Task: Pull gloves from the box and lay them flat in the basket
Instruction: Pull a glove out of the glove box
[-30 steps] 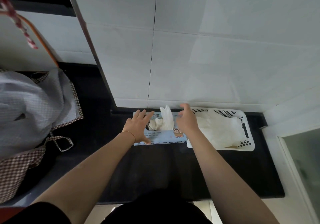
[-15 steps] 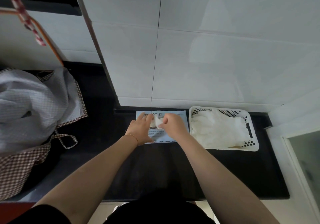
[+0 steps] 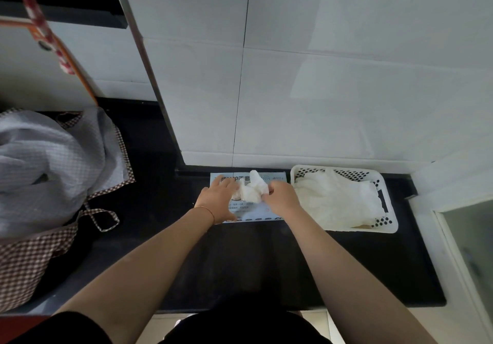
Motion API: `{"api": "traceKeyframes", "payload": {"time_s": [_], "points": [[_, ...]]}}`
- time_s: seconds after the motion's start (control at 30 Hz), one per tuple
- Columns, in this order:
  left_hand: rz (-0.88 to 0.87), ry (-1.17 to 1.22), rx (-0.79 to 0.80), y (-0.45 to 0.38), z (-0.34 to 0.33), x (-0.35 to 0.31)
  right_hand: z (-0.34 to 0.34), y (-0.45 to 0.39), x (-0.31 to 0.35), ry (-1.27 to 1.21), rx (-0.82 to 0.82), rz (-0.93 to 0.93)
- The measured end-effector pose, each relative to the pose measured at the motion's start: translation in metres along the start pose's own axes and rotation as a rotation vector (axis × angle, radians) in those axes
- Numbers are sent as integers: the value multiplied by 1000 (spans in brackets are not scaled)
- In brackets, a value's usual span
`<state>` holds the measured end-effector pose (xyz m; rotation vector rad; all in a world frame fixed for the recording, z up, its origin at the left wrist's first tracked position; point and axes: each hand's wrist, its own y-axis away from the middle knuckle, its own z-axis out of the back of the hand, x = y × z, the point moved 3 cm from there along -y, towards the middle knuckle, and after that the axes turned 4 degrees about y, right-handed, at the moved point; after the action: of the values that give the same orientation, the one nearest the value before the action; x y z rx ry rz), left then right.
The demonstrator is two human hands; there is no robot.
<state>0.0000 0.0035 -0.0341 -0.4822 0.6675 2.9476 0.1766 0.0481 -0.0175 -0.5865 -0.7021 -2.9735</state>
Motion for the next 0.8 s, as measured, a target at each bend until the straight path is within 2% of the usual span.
{"api": "traceKeyframes", "payload": {"time_s": [0.1,0.27,0.5,0.57,0.67,0.73,0.8], "points": [[14,55,-45,0,0,2,8,3,10,6,-118,44],[11,72,-39,0,4,1,64,5,31,-156,-326,156],[3,160,-61,0,4,2,98,15,41,-381,-329,243],[-7,213,-63,1,4,3,105,22,42,-513,-430,236],[15,315,-53,3,7,3,126,35,44,-710,-672,221],[30,477,-94,5,14,-1,137,37,48,-719,-651,220],[28,685,-246,10,30,-13,138,37,50,-668,-514,215]]}}
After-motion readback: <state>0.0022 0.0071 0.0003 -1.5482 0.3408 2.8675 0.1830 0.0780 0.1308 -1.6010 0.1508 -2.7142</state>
